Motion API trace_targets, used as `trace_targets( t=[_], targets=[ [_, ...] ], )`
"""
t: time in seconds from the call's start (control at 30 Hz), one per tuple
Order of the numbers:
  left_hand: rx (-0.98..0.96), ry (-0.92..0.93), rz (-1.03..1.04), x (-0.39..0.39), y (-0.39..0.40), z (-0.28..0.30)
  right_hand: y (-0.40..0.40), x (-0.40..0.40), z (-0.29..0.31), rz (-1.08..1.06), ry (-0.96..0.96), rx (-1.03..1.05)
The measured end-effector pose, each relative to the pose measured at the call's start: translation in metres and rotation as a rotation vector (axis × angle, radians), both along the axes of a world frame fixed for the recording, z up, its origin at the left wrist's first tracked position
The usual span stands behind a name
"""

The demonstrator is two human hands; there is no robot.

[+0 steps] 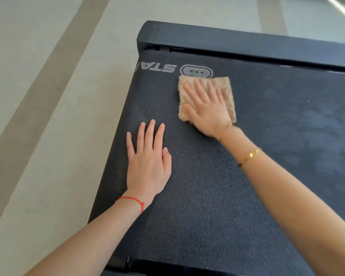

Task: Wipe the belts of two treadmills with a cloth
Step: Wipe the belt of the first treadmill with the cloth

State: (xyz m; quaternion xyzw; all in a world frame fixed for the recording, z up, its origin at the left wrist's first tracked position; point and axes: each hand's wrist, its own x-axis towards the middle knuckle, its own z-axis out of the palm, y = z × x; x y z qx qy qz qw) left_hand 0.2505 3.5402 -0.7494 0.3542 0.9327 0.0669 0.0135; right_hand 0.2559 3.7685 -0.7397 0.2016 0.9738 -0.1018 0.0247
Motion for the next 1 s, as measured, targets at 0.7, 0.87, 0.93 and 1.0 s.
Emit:
trace_targets(
  t=[0.7,0.87,0.93,1.0],
  targets=[
    [0.057,0.014,-0.002,-0.002,-0.001,-0.002,-0.021,0.069,-0.002,0.175,0.035,-0.016],
    [0.061,0.0,-0.005,-0.003,-0.001,-0.004,0.049,0.096,0.008,-0.232,-0.044,-0.027],
    [0.069,0.008,-0.008,-0.002,-0.001,-0.004,0.033,0.099,0.008,-0.256,-0.041,-0.036],
    [0.074,0.017,-0.007,-0.002,-0.002,-0.004,-0.008,0.114,0.003,-0.158,-0.014,-0.029]
  ],
)
